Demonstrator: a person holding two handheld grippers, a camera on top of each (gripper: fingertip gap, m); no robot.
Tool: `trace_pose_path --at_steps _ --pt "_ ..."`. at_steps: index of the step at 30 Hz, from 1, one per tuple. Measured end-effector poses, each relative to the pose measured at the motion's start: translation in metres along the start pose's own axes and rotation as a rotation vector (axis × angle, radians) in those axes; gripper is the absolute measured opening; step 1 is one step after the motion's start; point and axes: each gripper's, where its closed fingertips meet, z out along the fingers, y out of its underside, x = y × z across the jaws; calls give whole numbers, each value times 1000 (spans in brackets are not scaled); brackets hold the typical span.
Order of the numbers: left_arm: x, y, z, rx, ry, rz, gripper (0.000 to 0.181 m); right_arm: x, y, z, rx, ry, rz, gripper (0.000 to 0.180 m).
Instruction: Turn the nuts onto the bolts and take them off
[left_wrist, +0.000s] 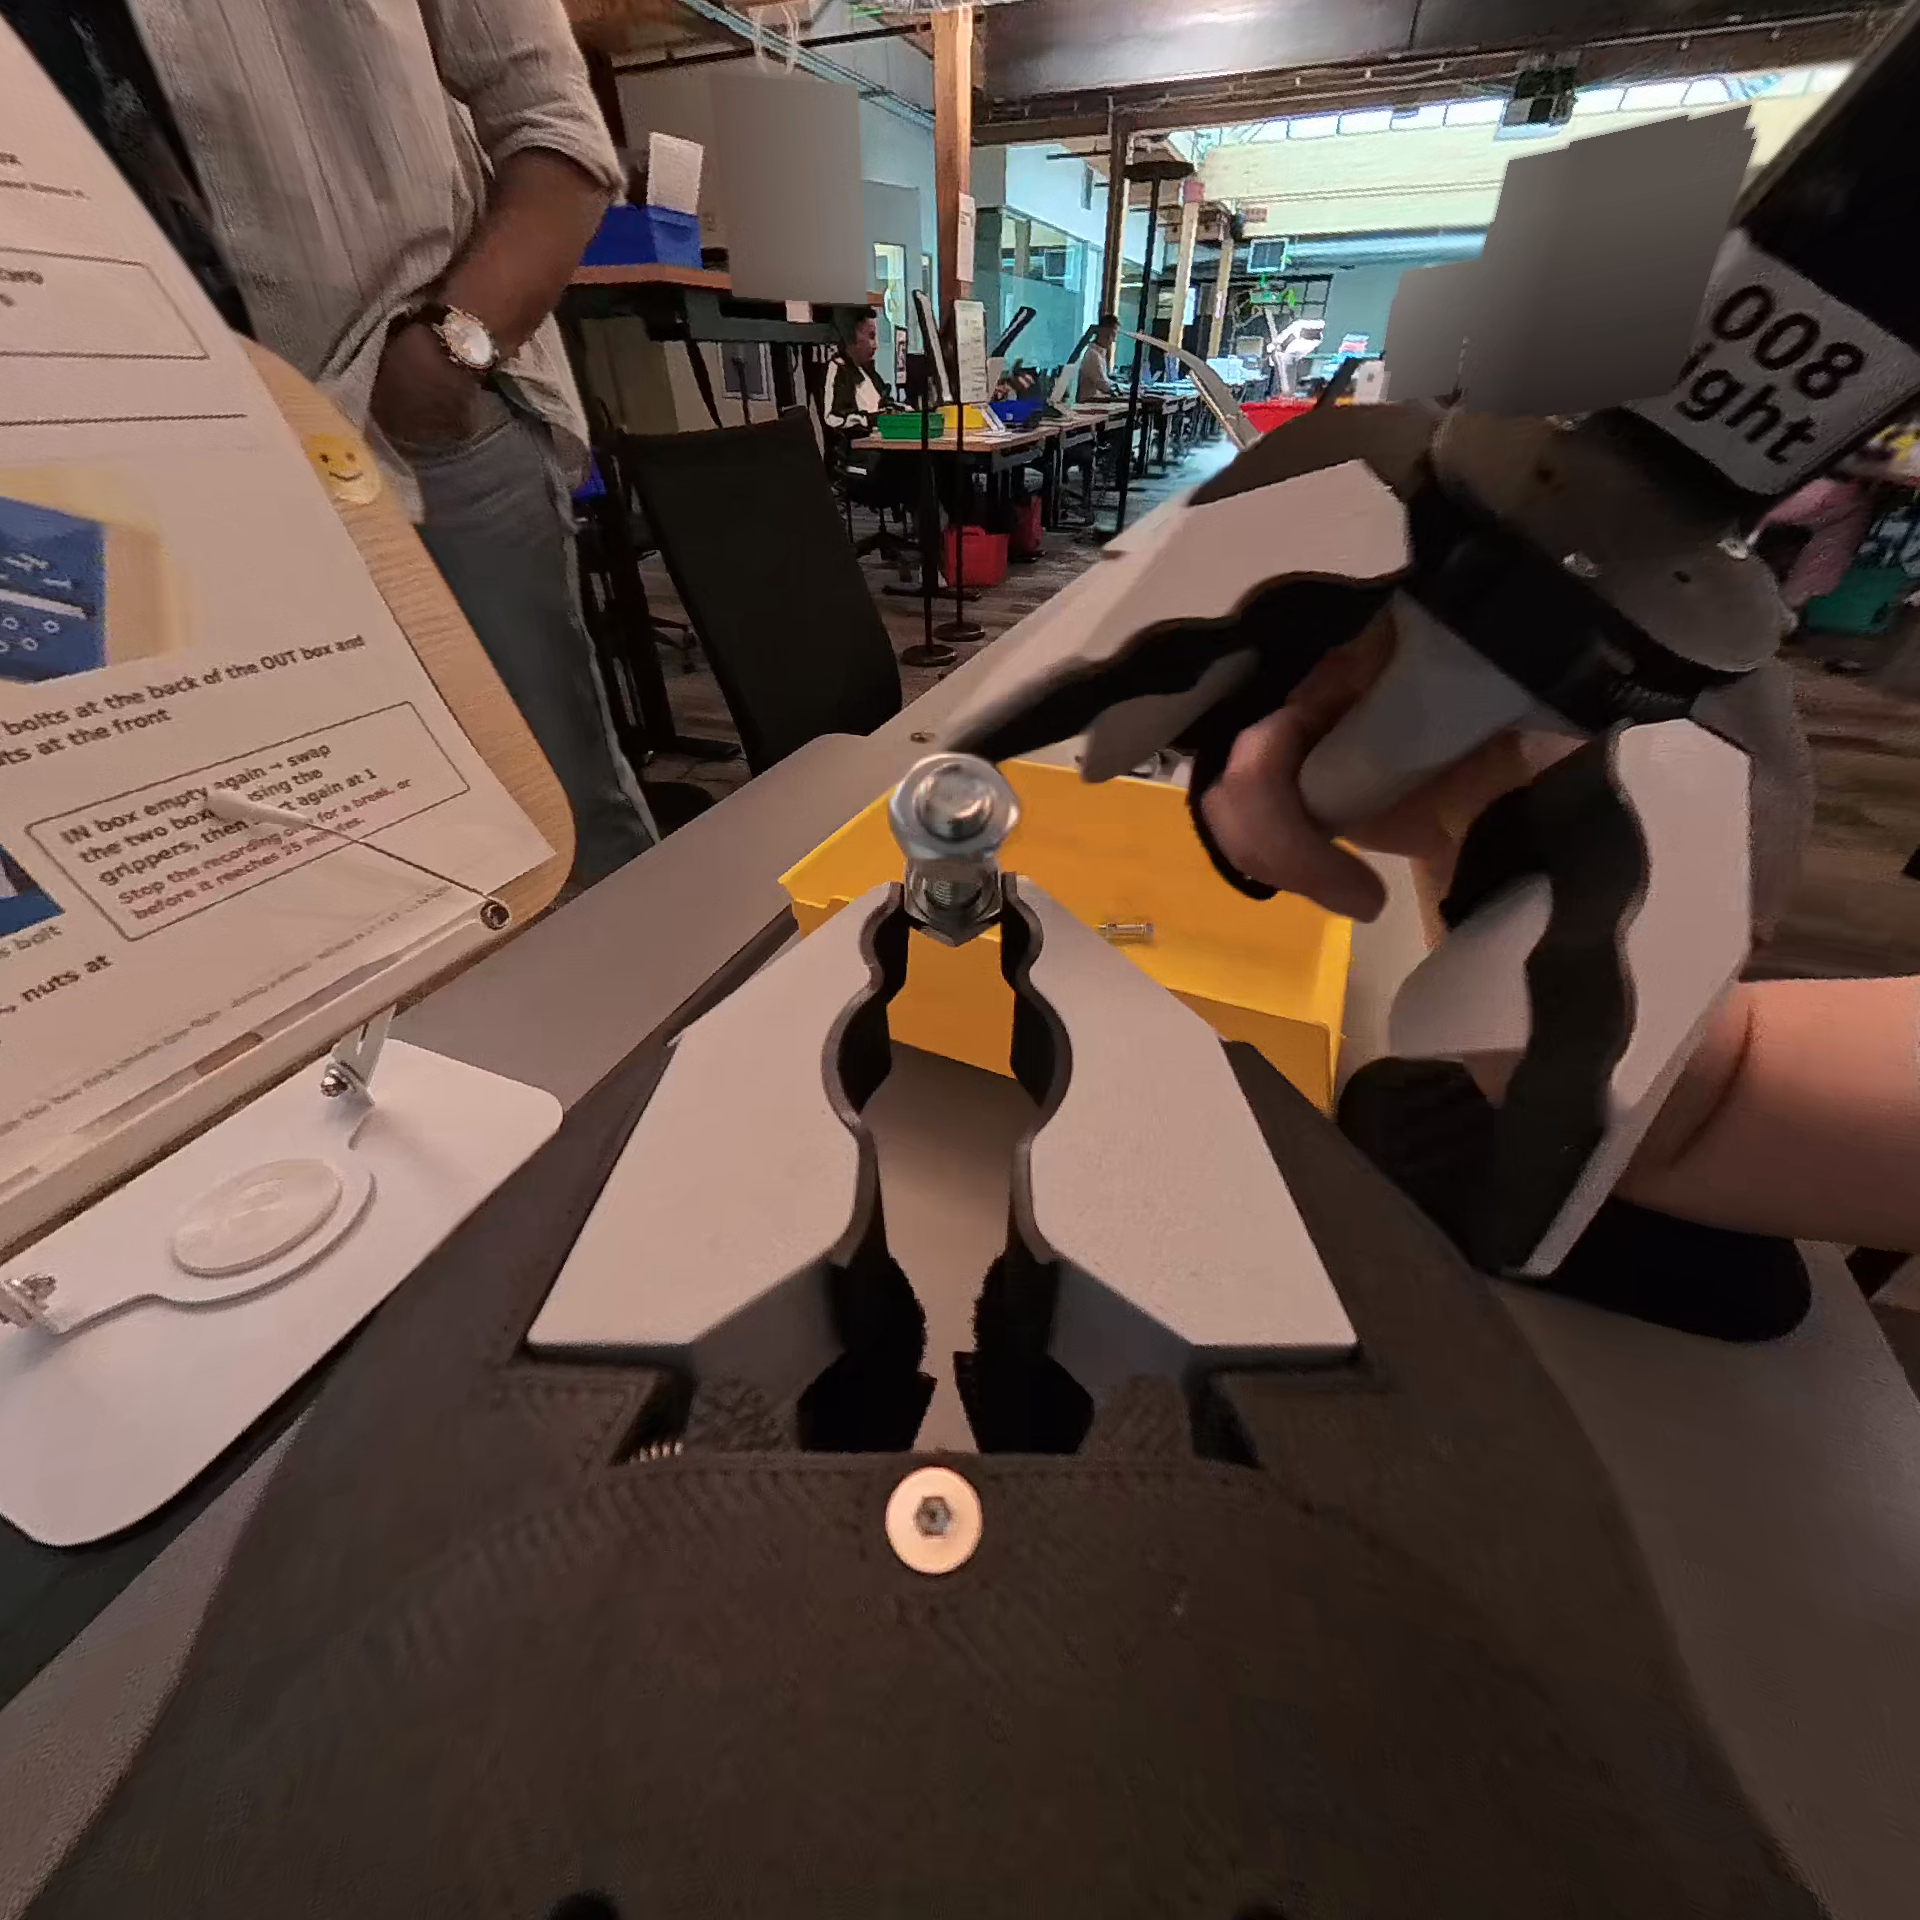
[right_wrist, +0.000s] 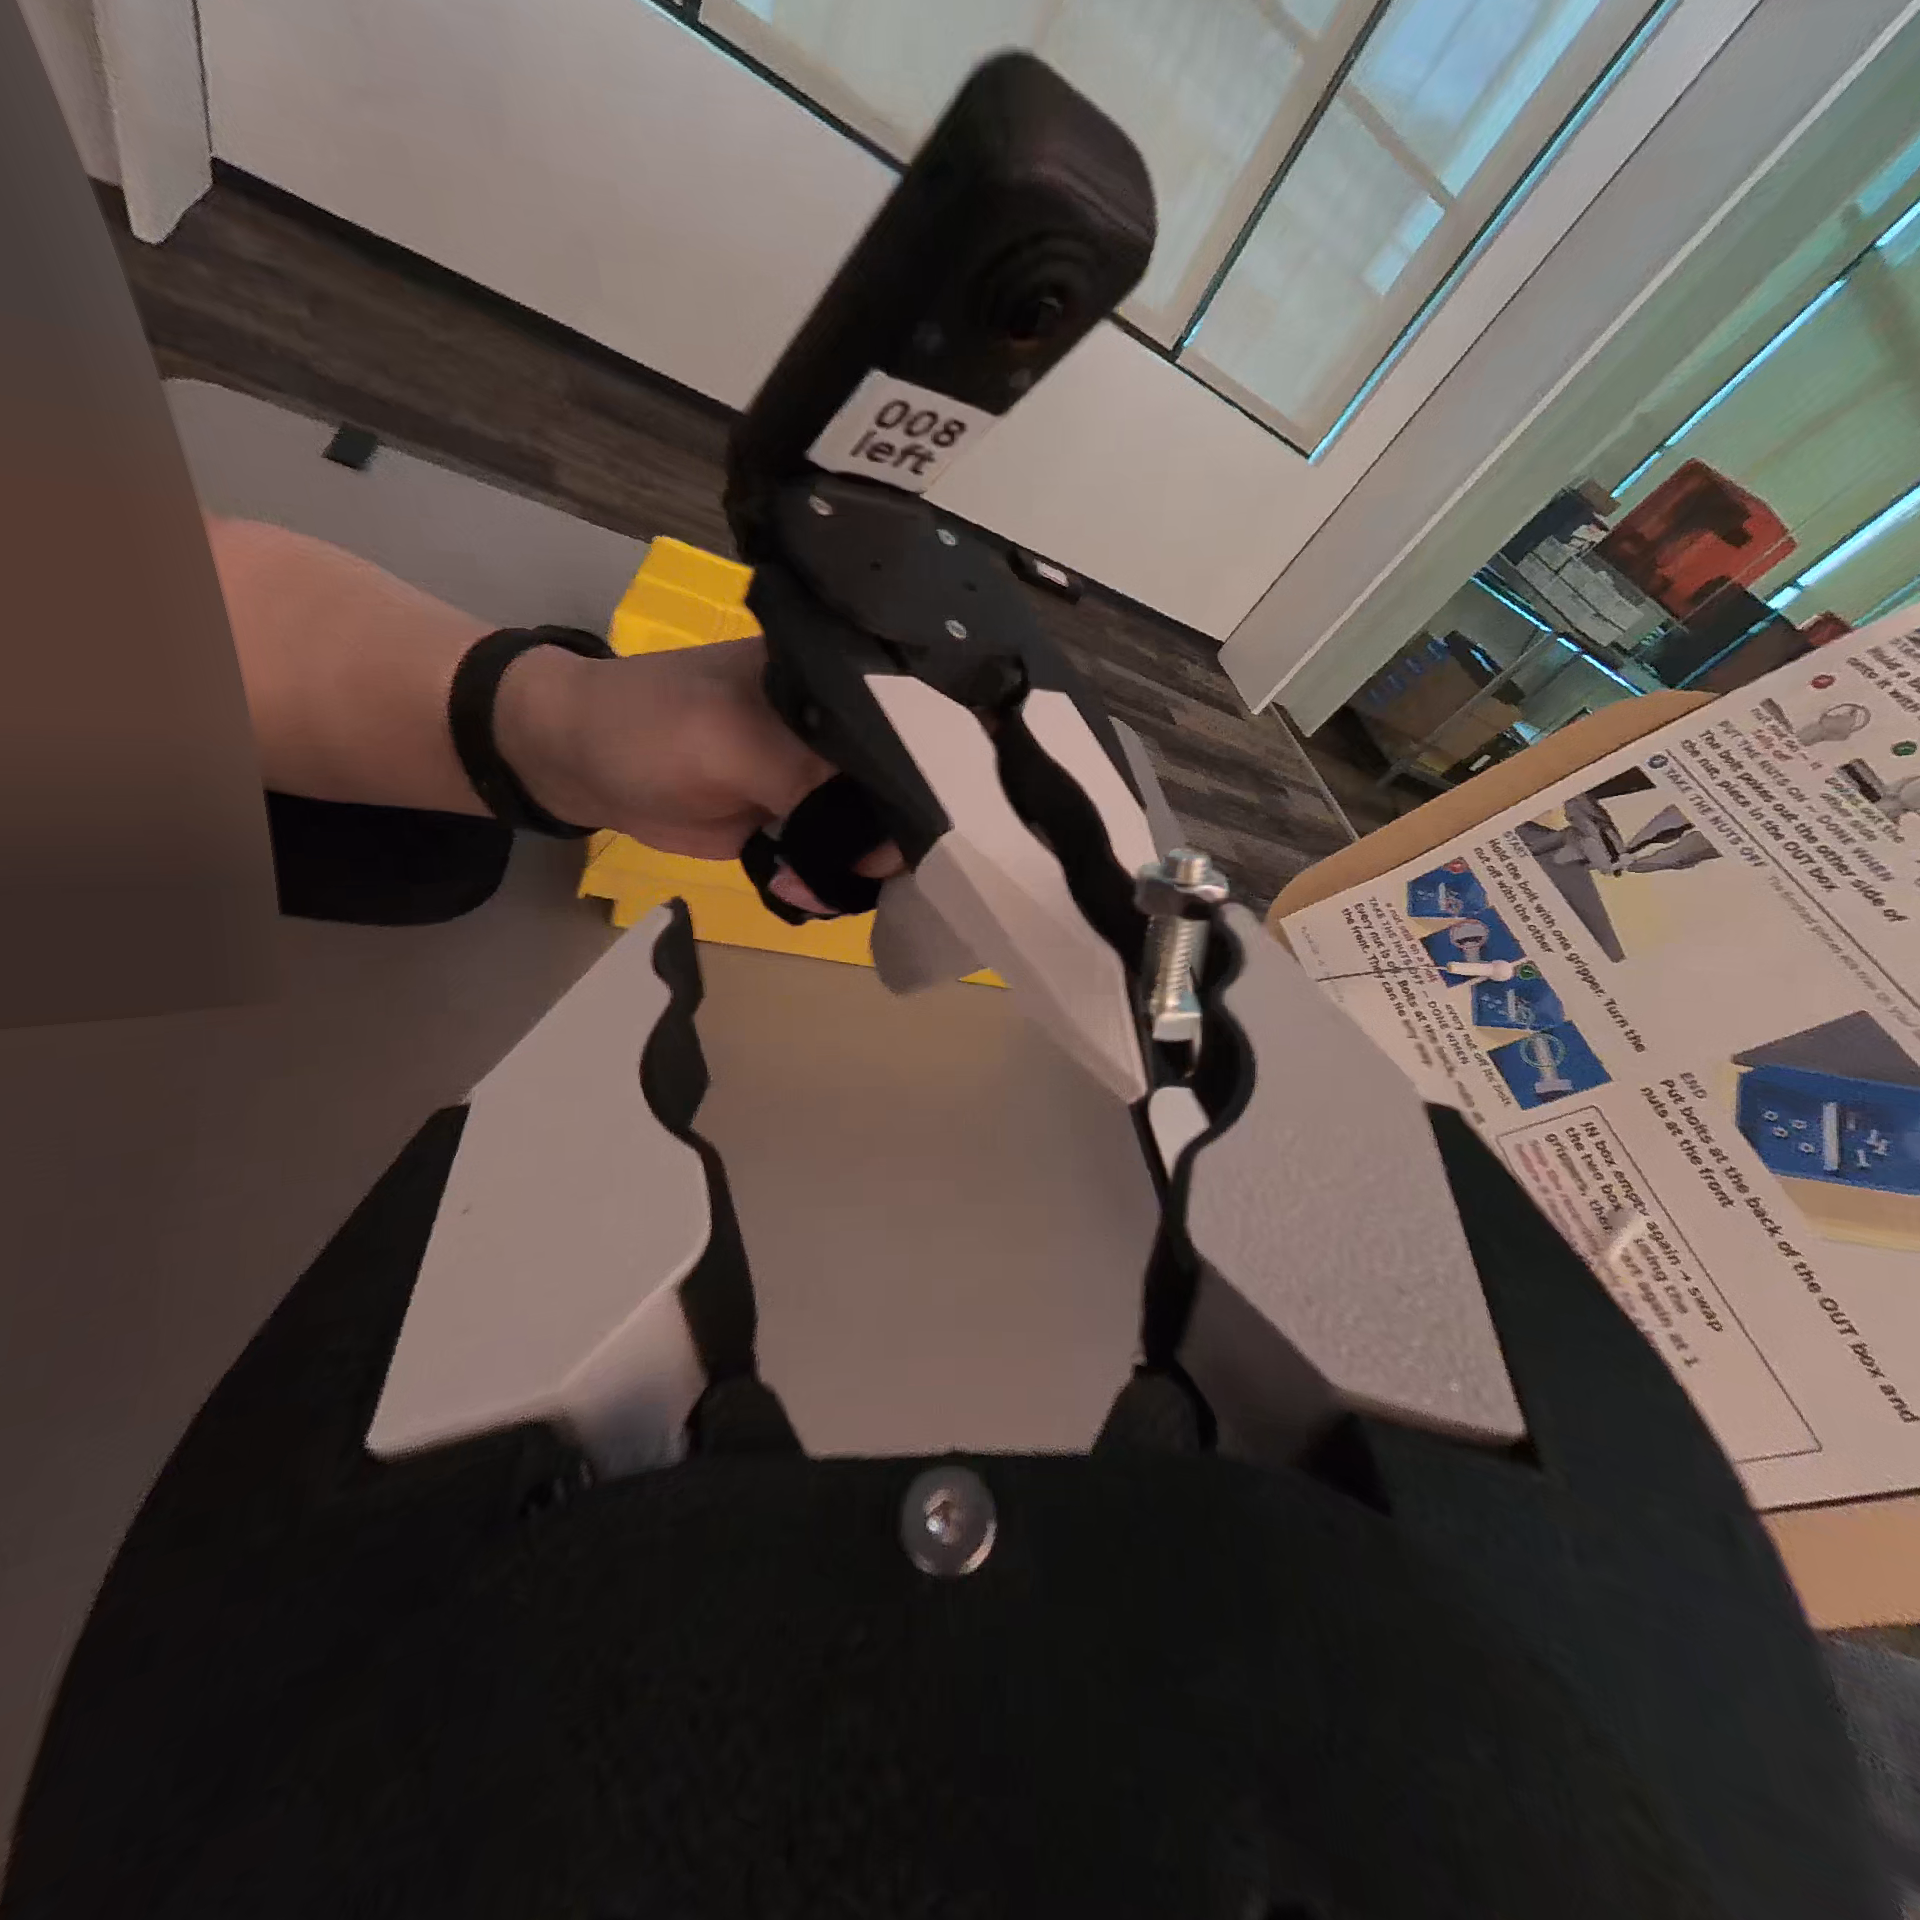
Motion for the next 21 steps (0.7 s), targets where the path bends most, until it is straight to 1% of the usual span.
trace_pose_path --at_steps 1,2,3,5,7,10,11,13,14,15,17,19,21 --pt "-2 0 -1 5 -1 -14 16 -4 -3 -5 7 -28 11 82" --pt "-2 -1 -1 10 8 -26 16 -2 -7 -8 28 -27 37 82" --pt "-2 -2 -2 14 16 -34 16 3 -11 -10 46 1 52 82" --pt "2 -2 -1 11 21 -20 16 12 -9 -7 53 53 45 91" --pt "7 0 2 2 31 1 16 11 1 1 22 47 35 97" --pt "9 2 4 -9 31 16 16 3 7 10 -4 12 18 97" --pt "7 2 3 -9 23 14 16 2 8 9 -18 8 9 101" --pt "2 1 1 -6 14 -8 16 1 5 0 -22 1 -25 94" --pt "0 1 0 1 11 -20 16 -1 1 -6 -4 -17 -29 78" --pt "-1 0 -1 7 14 -27 16 -2 -7 -11 33 -30 -10 72" --pt "1 -1 -1 8 27 -31 16 6 -15 -18 80 -2 35 68" --pt "4 -1 0 4 38 -19 16 19 -10 -21 75 43 40 60" --pt "10 -1 2 2 59 -8 16 33 1 -22 56 87 55 48"
